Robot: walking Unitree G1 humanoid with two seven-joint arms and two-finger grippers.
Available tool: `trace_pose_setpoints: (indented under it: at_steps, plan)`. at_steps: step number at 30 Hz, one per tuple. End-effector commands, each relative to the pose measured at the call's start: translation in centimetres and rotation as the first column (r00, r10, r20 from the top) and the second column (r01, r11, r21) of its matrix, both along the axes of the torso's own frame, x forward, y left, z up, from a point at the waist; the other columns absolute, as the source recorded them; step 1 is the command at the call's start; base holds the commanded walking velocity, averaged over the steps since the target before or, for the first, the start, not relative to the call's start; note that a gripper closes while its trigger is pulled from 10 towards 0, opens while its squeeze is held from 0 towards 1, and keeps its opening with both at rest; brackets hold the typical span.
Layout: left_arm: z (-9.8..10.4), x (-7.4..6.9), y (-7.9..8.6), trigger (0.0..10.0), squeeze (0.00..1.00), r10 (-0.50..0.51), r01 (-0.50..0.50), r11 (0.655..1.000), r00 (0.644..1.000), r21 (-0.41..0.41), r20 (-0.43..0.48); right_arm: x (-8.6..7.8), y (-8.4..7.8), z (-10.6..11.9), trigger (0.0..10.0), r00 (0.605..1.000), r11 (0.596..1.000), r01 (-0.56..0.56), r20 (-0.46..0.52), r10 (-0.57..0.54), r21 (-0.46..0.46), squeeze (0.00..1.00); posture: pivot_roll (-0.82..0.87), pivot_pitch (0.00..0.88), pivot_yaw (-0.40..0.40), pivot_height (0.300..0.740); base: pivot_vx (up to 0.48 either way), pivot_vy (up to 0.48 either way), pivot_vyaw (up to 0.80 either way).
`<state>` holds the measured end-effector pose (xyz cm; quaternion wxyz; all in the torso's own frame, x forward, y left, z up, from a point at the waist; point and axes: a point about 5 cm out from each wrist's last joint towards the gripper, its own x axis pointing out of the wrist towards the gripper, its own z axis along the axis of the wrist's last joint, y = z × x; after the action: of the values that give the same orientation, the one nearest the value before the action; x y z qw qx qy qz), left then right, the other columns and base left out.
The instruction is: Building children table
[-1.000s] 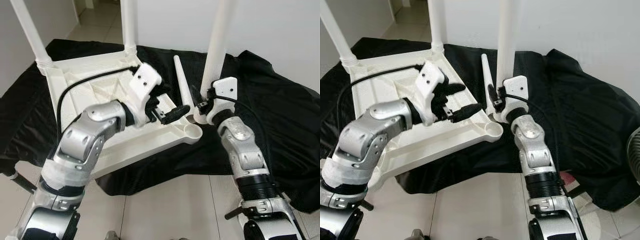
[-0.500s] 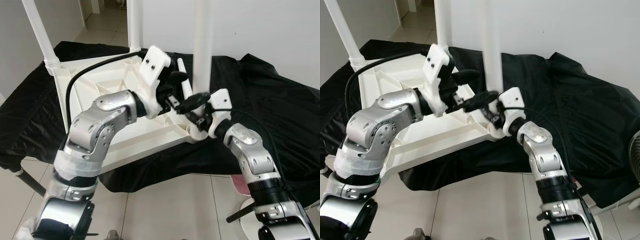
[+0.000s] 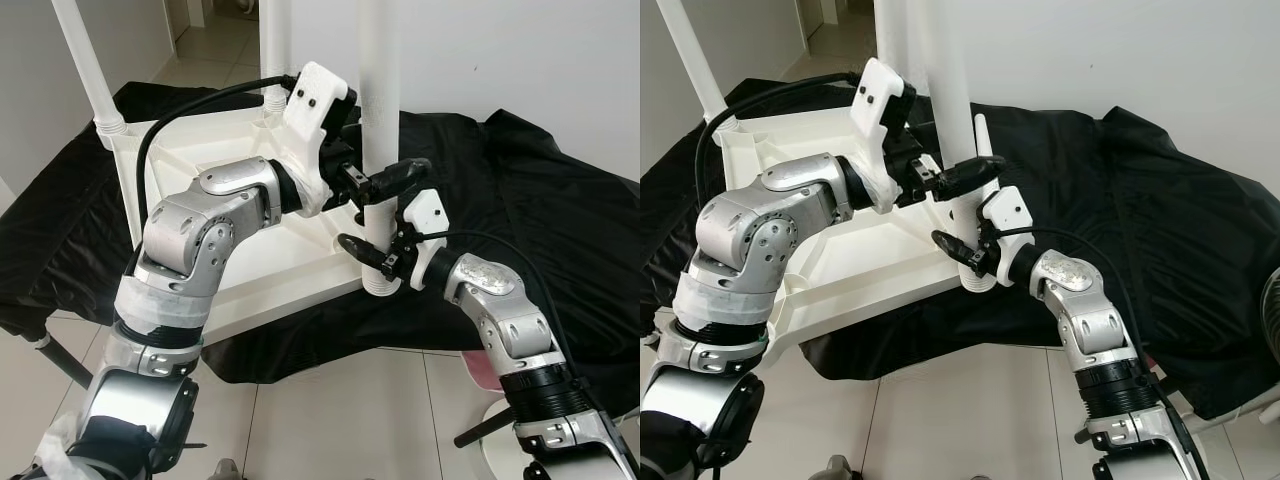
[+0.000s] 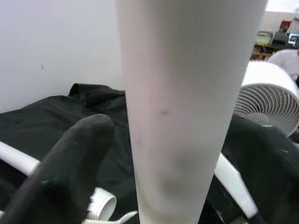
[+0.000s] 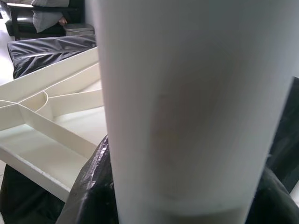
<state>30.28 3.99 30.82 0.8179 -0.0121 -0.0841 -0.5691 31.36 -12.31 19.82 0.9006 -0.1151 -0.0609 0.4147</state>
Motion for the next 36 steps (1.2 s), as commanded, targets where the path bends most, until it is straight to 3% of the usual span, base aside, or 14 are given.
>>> trace_pose_setpoints:
  at_steps: [1,9,15,16,18,19,20,22,23,31,32,33,36]
  plan:
    - [0.9,0.1,-0.1,0.0,0.00,0.004,-0.004,1.000,1.000,-0.029,0.013,-0.2,-0.1,0.2,10.0,1.000,1.000,-0.009,0.002,0.009,-0.002,0.00,0.02,0.000,-0.057,0.740,0.000,0.000,0.00]
    - [1.3,0.9,0.2,0.0,0.00,0.053,-0.054,0.998,0.998,-0.044,-0.032,-0.3,-0.2,0.2,10.0,1.000,1.000,-0.004,0.000,0.004,0.013,0.00,0.03,0.003,-0.052,0.740,0.000,0.000,0.00]
    - [2.4,1.1,0.2,0.0,0.00,0.083,-0.084,0.996,0.996,-0.043,-0.007,-0.1,-0.1,0.5,10.0,1.000,0.999,0.005,-0.008,-0.004,0.050,0.00,0.04,0.014,-0.053,0.740,0.000,0.000,0.00]
    - [2.5,1.1,0.1,8.7,0.00,0.088,-0.088,0.996,0.996,-0.033,0.002,0.0,0.0,0.6,10.0,1.000,0.998,0.005,-0.013,-0.004,0.059,0.00,0.04,0.014,-0.053,0.740,0.000,0.000,0.00]
    - [2.5,1.1,0.1,8.7,0.00,0.091,-0.091,0.995,0.996,-0.027,0.007,0.0,0.0,0.6,10.0,1.000,0.998,0.005,-0.018,-0.004,0.066,0.00,0.04,0.014,-0.053,0.740,0.000,0.000,0.00]
    - [2.7,1.2,0.1,10.0,0.00,0.104,-0.104,0.994,0.994,-0.030,0.015,0.0,0.0,0.7,10.0,1.000,0.997,0.007,-0.027,-0.004,0.082,0.00,0.04,0.014,-0.053,0.740,0.000,0.000,0.00]
    - [2.9,1.2,0.0,10.0,0.00,0.112,-0.111,0.993,0.994,-0.034,0.017,0.1,0.0,0.9,10.0,0.999,0.995,0.010,-0.032,-0.007,0.100,0.65,0.04,0.018,-0.049,0.740,0.000,0.000,0.00]
    - [3.1,1.3,0.0,10.0,0.00,0.116,-0.115,0.993,0.993,-0.038,0.016,0.1,0.0,1.0,10.0,0.999,0.994,0.012,-0.034,-0.009,0.111,0.65,0.04,0.019,-0.048,0.740,0.000,0.000,0.00]
    - [3.3,1.4,0.0,10.0,0.00,0.125,-0.124,0.991,0.992,-0.042,0.018,0.1,0.1,1.3,10.0,1.000,0.992,0.012,-0.030,-0.008,0.124,1.00,0.04,0.019,-0.047,0.740,0.000,0.000,0.00]
    - [4.5,1.8,-0.4,10.0,0.00,0.148,-0.147,0.986,0.989,-0.082,0.015,0.6,0.3,2.1,10.0,0.998,0.985,0.065,0.015,-0.068,0.158,1.00,0.04,0.021,-0.038,0.740,0.000,0.000,0.00]
    - [4.9,1.8,-0.5,10.0,0.00,0.153,-0.150,0.984,0.988,-0.094,0.022,0.8,0.4,2.4,10.0,0.994,0.982,0.095,0.032,-0.102,0.163,0.16,0.03,0.020,-0.036,0.740,0.000,0.000,0.00]
    - [5.2,1.8,-0.6,10.0,0.00,0.160,-0.157,0.981,0.987,-0.111,0.021,1.1,0.4,2.6,10.0,0.987,0.975,0.145,0.051,-0.155,0.169,0.00,0.03,0.021,-0.030,0.740,0.000,0.000,0.00]
    - [5.2,1.8,-0.6,10.0,0.00,0.160,-0.157,0.981,0.987,-0.111,0.021,1.1,0.4,2.6,10.0,0.987,0.975,0.145,0.051,-0.155,0.169,0.00,0.03,0.021,-0.030,0.740,0.000,0.000,0.00]
